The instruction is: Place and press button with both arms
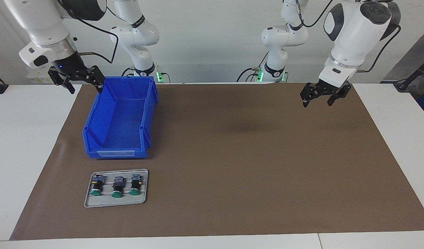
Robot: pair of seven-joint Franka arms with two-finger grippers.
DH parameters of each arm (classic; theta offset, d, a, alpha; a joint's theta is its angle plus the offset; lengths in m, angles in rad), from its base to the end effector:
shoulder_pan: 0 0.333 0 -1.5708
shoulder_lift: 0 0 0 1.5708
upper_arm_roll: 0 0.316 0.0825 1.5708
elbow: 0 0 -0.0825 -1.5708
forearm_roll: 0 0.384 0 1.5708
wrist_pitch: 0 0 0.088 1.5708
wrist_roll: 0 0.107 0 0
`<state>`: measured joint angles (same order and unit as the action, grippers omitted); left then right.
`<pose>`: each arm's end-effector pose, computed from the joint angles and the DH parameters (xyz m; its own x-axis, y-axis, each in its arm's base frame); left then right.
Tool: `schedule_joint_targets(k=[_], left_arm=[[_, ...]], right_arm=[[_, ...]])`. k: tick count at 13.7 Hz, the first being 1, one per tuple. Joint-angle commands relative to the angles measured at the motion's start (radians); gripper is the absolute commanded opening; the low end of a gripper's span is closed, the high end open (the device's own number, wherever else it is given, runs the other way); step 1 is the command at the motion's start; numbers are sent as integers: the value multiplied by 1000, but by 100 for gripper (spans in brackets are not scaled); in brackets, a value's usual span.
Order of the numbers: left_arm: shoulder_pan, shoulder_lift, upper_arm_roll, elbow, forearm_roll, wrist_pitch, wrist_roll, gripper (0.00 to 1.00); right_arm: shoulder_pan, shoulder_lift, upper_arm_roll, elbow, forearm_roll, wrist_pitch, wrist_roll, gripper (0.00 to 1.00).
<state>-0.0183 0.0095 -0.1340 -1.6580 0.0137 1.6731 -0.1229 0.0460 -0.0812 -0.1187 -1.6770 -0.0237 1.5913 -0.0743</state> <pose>0.5580 -0.0840 0.5868 0.9995 -0.0308 0.0072 -0.0307 -0.9995 -0.0116 0.5285 -0.0435 0.6198 1.0000 0.0025 -0.0061 0.0026 -0.9999 0.0137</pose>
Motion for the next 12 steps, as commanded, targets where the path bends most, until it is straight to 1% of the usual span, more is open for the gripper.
schedule_joint_targets(k=[1,6,8,9,11,12], left_arm=[[8,-22,-4,-29,17,16,6,100],[8,-22,-4,-29,17,16,5,100],[8,-22,-4,-29,17,16,6,100],[8,-22,-4,-29,17,16,5,100],[8,-22,-4,-29,17,16,5,100],[8,-22,-4,-29,17,16,5,100]], right_arm=[[-3,-8,2,-6,-7,4,4,100],[-26,-11,-9,-6,-7,4,-1,100],[-26,-20,-7,-20,-2,6,-33,100],[-17,-16,-7,-17,-4,25,-36,100],[-15,9,-7,9,-10,45,-33,100],[-17,44,-6,43,-7,53,-32,100]])
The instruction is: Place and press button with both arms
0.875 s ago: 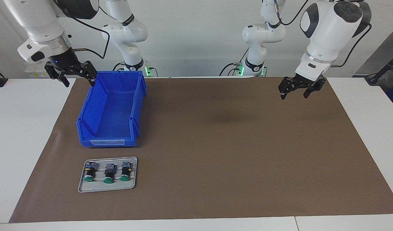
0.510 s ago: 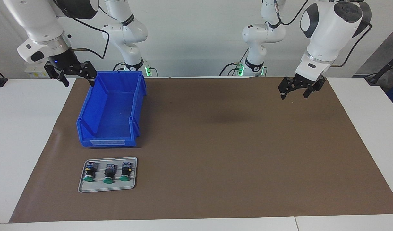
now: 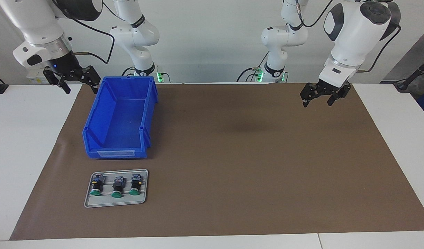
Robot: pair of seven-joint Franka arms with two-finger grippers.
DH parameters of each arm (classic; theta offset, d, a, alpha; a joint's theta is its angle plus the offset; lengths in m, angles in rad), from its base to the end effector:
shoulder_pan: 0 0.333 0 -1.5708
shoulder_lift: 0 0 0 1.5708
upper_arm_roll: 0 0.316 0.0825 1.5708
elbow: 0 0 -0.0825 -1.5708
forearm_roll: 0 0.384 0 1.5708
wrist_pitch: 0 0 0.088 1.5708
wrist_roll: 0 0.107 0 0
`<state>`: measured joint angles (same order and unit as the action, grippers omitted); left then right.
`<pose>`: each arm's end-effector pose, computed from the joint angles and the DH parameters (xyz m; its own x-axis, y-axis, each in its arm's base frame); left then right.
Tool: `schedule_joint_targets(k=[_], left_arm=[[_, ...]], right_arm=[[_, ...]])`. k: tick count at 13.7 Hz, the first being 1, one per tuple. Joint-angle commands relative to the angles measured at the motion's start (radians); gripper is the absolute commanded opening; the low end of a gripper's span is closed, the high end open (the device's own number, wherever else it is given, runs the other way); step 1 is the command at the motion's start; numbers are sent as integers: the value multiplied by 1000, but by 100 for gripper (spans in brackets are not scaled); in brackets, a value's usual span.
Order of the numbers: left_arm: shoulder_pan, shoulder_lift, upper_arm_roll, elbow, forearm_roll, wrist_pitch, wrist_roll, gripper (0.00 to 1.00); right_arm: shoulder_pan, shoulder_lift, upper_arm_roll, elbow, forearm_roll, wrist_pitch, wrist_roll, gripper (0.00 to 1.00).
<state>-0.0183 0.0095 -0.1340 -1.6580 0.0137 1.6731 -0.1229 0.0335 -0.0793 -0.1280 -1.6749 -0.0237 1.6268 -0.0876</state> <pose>0.5580 -0.0840 0.5868 0.9995 -0.0308 0.0072 -0.0307 -0.9995 -0.0116 0.5318 -0.0556 0.6229 0.9996 -0.0055 0.0292 -0.0059 -0.9999 0.0162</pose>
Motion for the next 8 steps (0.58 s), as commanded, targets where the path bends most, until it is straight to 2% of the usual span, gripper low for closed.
schedule_joint_targets(k=[1,3,4,7,8], left_arm=[[8,-22,-4,-29,17,16,5,100],[8,-22,-4,-29,17,16,5,100],[8,-22,-4,-29,17,16,5,100],[8,-22,-4,-29,17,16,6,100],[8,-22,-4,-29,17,16,6,100]], right_arm=[[-3,82,5,75,-4,47,-18,100],[0,149,11,86,10,142,-14,100],[0,215,13,99,19,184,-12,100],[2,442,24,252,39,295,-12,100],[2,487,28,257,42,359,-11,100]])
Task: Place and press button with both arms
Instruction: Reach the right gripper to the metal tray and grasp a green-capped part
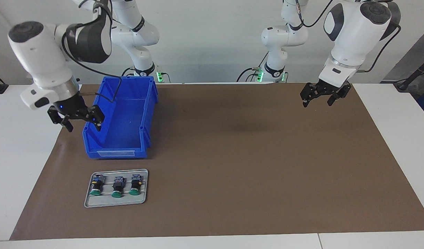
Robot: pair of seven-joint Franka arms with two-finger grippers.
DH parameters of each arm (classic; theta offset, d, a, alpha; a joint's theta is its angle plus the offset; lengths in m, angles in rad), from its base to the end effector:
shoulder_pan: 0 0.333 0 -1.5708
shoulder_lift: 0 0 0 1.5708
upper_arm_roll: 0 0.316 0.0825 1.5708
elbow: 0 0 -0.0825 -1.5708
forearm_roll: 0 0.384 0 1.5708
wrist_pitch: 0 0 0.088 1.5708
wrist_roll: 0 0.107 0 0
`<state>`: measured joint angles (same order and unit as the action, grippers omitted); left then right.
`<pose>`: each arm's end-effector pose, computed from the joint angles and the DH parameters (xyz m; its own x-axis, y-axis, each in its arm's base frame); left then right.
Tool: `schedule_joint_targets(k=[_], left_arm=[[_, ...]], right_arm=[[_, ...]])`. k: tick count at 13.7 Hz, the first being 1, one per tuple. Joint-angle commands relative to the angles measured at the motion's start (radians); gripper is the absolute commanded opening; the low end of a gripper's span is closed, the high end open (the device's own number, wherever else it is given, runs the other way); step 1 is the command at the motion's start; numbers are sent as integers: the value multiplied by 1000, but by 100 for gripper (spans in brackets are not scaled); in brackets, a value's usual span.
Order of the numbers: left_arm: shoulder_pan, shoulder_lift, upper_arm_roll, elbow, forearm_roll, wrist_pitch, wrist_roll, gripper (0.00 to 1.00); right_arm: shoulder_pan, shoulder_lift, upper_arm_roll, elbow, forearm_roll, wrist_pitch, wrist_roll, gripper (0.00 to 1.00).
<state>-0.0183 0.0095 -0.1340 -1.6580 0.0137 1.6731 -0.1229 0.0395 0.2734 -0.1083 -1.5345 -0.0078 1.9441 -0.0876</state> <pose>0.5580 -0.0840 0.5868 0.9995 -0.0308 0.0072 -0.0307 -0.9995 -0.0116 0.6578 -0.0380 0.5119 0.9906 0.0302 0.1334 0.0239 -0.9985 0.0486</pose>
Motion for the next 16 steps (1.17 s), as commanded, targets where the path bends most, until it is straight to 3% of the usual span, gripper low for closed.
schedule_joint_targets(k=[1,7,9,14,16], left_arm=[[8,-22,-4,-29,17,16,5,100],[8,-22,-4,-29,17,16,6,100],[9,-22,-4,-29,17,16,5,100],[8,-22,-4,-29,17,16,5,100],[8,-22,-4,-29,17,16,5,100]], right_arm=[[-4,170,10,116,31,100,3,100],[-4,305,29,68,66,283,17,100],[-3,319,32,30,65,358,17,100],[3,334,45,4,86,383,14,93],[-4,333,47,-53,88,468,-10,91]])
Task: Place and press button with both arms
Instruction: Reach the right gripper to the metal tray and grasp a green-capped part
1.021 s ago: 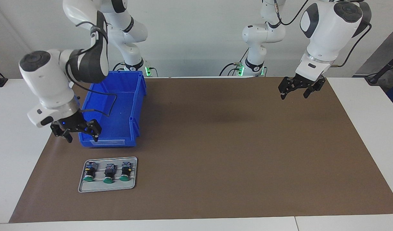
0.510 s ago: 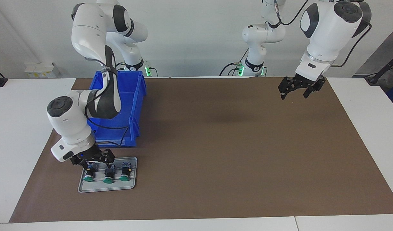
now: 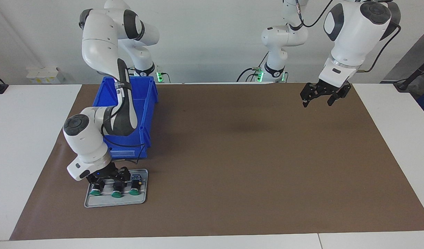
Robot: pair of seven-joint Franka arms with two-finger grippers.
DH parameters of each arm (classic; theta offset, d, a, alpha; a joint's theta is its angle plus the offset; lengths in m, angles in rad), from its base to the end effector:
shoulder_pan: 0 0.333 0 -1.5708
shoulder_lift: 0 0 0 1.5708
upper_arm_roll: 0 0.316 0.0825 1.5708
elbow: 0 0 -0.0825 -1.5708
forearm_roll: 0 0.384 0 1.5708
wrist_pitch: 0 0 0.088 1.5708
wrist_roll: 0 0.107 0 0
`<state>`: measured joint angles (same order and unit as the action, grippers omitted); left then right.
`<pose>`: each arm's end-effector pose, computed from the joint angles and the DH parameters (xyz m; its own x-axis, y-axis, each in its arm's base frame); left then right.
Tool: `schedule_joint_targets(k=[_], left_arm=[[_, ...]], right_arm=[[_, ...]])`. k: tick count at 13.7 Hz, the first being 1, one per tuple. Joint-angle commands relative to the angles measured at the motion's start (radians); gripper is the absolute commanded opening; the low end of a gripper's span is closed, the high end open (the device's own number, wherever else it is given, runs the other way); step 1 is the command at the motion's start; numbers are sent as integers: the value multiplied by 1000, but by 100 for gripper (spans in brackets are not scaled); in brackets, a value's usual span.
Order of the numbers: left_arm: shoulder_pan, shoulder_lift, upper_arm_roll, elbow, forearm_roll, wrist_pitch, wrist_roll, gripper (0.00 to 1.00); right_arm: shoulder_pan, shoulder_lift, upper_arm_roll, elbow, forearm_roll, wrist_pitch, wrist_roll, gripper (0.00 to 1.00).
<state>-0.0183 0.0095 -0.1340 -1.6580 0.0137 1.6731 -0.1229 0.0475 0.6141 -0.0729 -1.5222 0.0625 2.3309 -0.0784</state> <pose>0.5580 -0.0840 0.5868 0.9995 -0.0308 0.0072 -0.0307 -0.9995 -0.0116 0.7250 -0.0082 0.3206 0.9802 0.0316 0.1954 0.0314 -0.9995 0.0045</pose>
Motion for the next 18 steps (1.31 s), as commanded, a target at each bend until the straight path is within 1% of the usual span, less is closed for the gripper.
schedule_joint_targets(k=[1,3,4,5,6,7,8,11,13,14,15,16,17,18], left_arm=[[8,-22,-4,-29,17,16,5,100],[8,-22,-4,-29,17,16,5,100],[8,-22,-4,-29,17,16,6,100],[8,-22,-4,-29,17,16,5,100],[8,-22,-4,-29,17,16,5,100],[8,-22,-4,-29,17,16,5,100],[8,-22,-4,-29,17,16,5,100],[8,-22,-4,-29,17,16,6,100],[8,-22,-4,-29,17,16,5,100],[8,-22,-4,-29,17,16,5,100],[8,-22,-4,-29,17,16,5,100],[8,-22,-4,-29,17,16,5,100],[8,-22,-4,-29,17,16,5,100],[8,-22,-4,-29,17,16,5,100]], right_arm=[[-11,-8,12,-82,17,105,-20,88],[-12,-7,12,-84,19,111,-18,81],[-15,-4,12,-84,40,119,-14,78],[-11,9,12,-84,66,149,-18,71],[-11,9,12,-84,68,151,-18,48],[-12,9,12,-79,69,147,-20,1],[-12,9,12,-81,72,150,-17,0],[-12,9,12,-70,76,147,-11,0],[-5,18,10,-12,79,102,8,0],[0,10,5,9,62,72,75,0],[0,3,2,64,57,1,133,0],[6,1,-4,121,54,-96,199,0],[18,-8,-10,160,43,-155,317,0],[18,-23,-10,181,40,-185,467,0]])
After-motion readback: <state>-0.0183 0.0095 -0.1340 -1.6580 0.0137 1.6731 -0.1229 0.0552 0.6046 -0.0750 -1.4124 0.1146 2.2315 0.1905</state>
